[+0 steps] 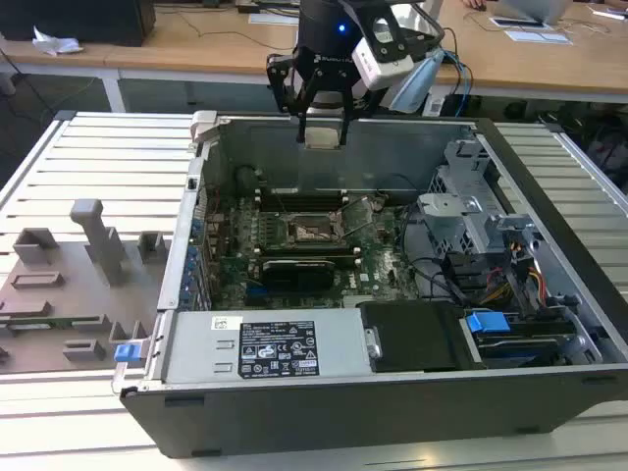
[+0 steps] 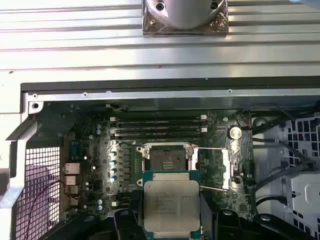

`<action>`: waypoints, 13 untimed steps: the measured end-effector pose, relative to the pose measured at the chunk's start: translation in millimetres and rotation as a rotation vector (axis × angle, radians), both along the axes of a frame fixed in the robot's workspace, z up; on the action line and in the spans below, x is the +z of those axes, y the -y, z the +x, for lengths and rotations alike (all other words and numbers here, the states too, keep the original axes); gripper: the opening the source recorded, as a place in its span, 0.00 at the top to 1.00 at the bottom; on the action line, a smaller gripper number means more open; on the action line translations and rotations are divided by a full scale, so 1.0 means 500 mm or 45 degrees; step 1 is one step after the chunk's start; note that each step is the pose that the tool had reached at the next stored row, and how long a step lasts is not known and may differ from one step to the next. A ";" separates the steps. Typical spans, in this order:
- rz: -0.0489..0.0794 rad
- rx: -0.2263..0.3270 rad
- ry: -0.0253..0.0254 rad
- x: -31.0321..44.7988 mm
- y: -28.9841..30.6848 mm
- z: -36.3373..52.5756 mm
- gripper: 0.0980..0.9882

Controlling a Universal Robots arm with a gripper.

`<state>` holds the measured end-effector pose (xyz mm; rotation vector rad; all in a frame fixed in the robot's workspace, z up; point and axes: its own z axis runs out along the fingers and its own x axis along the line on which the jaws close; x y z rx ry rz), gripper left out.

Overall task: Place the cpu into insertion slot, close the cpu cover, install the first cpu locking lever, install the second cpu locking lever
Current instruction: 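Place the cpu into insertion slot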

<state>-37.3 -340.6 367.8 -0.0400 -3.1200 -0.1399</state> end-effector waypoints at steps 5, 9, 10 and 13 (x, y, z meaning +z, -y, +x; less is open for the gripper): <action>0.000 0.000 0.0000 -0.019 0.000 0.000 0.50; -0.001 0.000 0.0001 -0.022 0.000 0.000 0.50; -0.001 0.000 0.0001 -0.024 0.000 0.000 0.50; -0.001 0.000 0.0000 -0.030 0.000 0.000 0.50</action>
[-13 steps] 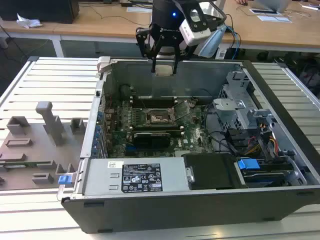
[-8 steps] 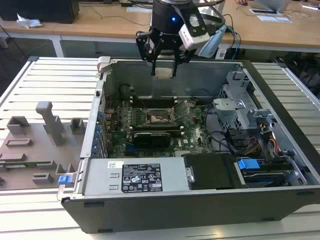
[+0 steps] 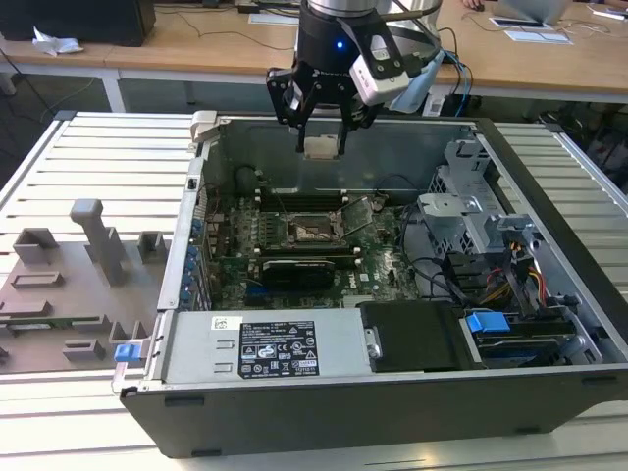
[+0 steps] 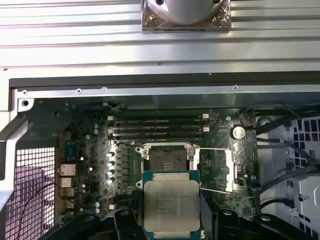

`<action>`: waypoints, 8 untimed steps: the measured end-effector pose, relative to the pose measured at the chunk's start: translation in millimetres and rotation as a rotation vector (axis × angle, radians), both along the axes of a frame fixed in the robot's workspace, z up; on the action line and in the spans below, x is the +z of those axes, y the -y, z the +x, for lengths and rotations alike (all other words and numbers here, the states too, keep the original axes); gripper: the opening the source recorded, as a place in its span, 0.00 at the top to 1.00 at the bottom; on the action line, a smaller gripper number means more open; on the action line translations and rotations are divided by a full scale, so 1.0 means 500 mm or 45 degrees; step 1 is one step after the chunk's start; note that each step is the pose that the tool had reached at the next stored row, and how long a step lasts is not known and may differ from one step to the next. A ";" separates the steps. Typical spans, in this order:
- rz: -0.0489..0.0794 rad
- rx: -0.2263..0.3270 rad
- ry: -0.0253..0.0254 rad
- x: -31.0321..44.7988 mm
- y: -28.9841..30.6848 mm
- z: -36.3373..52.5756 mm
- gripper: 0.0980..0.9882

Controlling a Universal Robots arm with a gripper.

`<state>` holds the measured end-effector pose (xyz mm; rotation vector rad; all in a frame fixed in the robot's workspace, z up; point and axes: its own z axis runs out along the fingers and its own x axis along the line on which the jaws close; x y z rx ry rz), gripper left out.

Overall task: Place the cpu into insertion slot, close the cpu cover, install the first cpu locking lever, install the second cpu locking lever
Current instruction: 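Place the cpu into insertion slot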

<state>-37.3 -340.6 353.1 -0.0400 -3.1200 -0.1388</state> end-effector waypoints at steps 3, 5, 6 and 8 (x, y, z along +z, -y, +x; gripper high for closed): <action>0.000 0.000 0.0001 -0.002 0.000 0.000 0.50; 0.000 0.000 0.0000 -0.006 0.000 0.000 0.50; 0.000 0.000 0.0000 -0.007 0.000 0.000 0.50; 0.000 0.000 0.0000 -0.008 0.000 0.000 0.50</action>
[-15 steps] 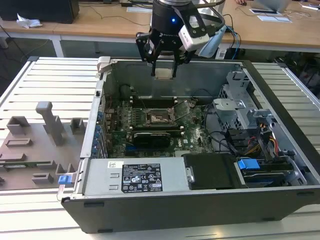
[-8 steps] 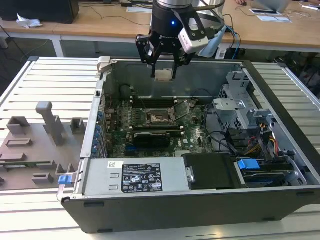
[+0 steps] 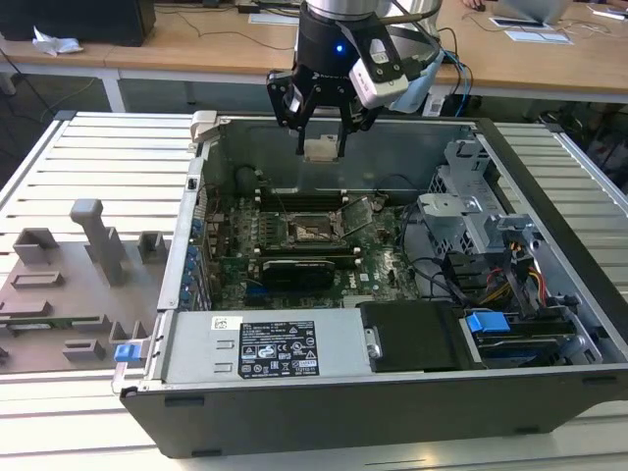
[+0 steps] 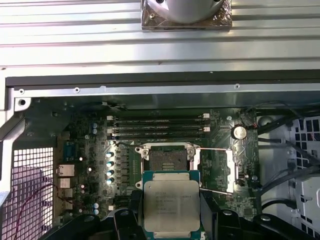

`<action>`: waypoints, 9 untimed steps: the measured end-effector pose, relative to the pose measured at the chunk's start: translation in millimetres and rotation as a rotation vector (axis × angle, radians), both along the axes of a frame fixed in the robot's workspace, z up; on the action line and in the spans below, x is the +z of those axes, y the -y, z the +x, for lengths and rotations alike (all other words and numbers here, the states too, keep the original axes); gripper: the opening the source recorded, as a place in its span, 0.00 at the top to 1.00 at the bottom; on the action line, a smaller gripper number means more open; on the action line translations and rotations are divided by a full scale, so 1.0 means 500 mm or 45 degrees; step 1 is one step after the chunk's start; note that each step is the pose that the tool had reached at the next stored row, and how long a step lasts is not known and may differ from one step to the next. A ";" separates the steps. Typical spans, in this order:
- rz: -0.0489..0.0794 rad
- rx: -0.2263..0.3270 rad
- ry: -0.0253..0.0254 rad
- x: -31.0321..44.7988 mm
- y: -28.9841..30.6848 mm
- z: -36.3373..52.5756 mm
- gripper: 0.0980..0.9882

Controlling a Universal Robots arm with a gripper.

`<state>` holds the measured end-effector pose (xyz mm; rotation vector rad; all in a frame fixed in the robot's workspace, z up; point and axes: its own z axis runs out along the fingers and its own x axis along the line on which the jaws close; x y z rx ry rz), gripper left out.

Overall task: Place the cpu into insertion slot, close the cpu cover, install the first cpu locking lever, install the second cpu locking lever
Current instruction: 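Place the cpu into insertion slot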

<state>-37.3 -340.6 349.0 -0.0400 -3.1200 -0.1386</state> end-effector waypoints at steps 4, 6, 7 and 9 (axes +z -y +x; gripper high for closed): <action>0.000 0.000 0.0000 -0.002 0.000 0.000 0.50; 0.000 0.000 0.0001 -0.003 0.000 0.000 0.50; 0.000 0.000 0.0001 -0.003 0.000 0.000 0.50; 0.000 0.000 0.0001 -0.005 0.000 0.000 0.50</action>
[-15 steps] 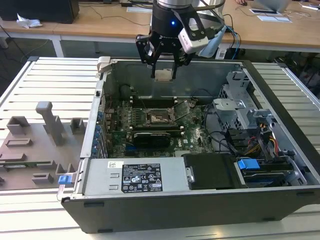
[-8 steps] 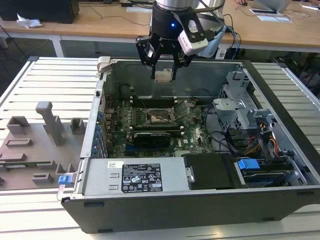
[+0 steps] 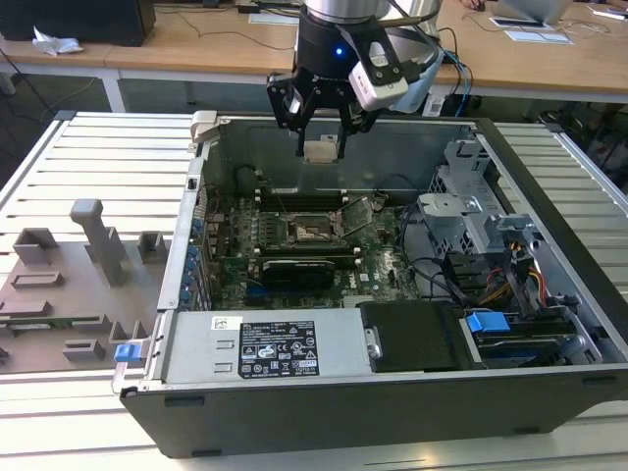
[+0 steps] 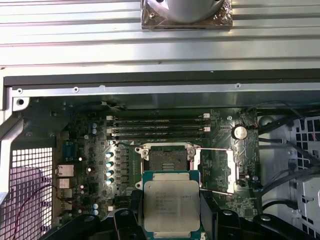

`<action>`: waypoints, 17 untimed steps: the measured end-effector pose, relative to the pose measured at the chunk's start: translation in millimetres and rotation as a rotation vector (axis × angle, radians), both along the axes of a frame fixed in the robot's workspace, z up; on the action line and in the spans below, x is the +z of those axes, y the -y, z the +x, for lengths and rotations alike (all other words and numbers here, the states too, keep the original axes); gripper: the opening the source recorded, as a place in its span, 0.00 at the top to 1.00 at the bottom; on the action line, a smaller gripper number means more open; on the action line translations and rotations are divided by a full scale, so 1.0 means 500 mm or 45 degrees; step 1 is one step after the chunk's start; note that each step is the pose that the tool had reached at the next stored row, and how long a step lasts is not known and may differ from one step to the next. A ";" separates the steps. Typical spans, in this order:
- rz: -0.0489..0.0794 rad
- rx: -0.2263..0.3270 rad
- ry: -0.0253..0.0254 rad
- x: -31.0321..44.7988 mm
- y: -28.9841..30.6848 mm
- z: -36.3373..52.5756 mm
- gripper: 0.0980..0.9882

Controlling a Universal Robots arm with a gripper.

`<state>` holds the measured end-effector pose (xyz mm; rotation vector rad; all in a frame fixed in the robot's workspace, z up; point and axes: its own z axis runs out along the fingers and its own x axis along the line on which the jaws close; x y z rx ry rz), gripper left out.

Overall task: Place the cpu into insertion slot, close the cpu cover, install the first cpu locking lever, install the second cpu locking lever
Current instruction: 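Place the cpu into insertion slot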

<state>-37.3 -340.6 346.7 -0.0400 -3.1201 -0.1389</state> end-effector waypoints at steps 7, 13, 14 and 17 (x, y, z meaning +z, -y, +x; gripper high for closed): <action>0.000 0.000 0.0000 -0.004 0.000 0.000 0.50; 0.000 0.000 0.0000 -0.011 0.000 0.000 0.50; 0.000 0.000 0.0000 -0.012 0.000 0.000 0.50; 0.000 0.000 0.0000 -0.015 0.000 0.000 0.50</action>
